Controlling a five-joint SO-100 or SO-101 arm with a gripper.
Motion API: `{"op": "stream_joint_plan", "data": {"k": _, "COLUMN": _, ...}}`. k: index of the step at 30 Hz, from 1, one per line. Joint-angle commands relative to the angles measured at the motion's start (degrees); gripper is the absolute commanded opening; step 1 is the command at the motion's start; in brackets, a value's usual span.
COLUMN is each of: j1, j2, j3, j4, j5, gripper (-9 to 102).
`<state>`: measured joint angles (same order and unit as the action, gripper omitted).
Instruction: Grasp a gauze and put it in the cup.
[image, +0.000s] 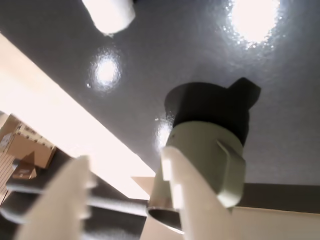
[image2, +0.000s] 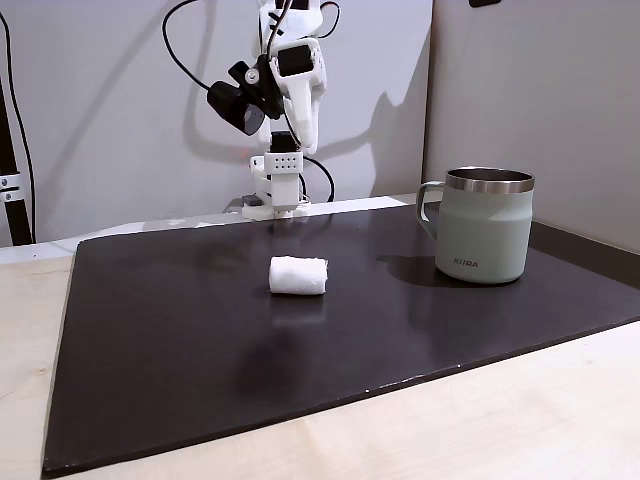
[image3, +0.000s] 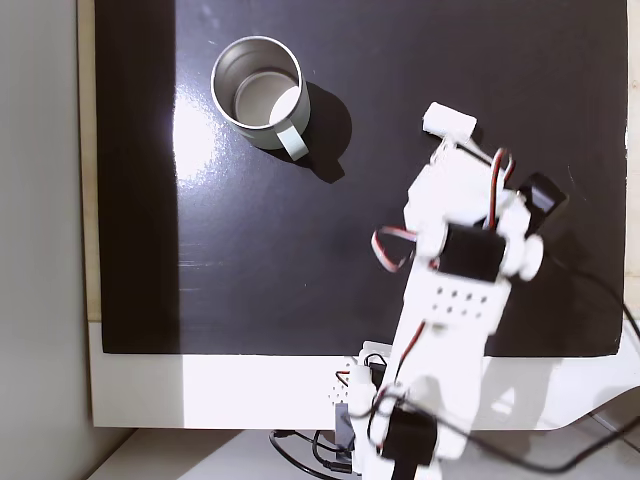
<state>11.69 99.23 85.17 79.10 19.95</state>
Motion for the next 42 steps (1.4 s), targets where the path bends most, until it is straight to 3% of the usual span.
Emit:
{"op": "stream_joint_plan", "data": {"k": 1, "j1": 1.1, "j2": -7.9, "j3": -11.6, "j4": 5.1, "j5": 0.3, "gripper": 29}}
{"op": "stream_joint_plan", "data": {"k": 15, "j1": 5.2, "j2": -46.7, "j3": -55.7, "j4": 23.9, "j5": -1.3, "gripper": 31}}
{"op": "stream_joint_plan", "data": {"k": 42, "j1": 5.9, "j2": -71.5, "j3": -77.3, "j4": 24.0, "j5": -6.5, "gripper": 32}}
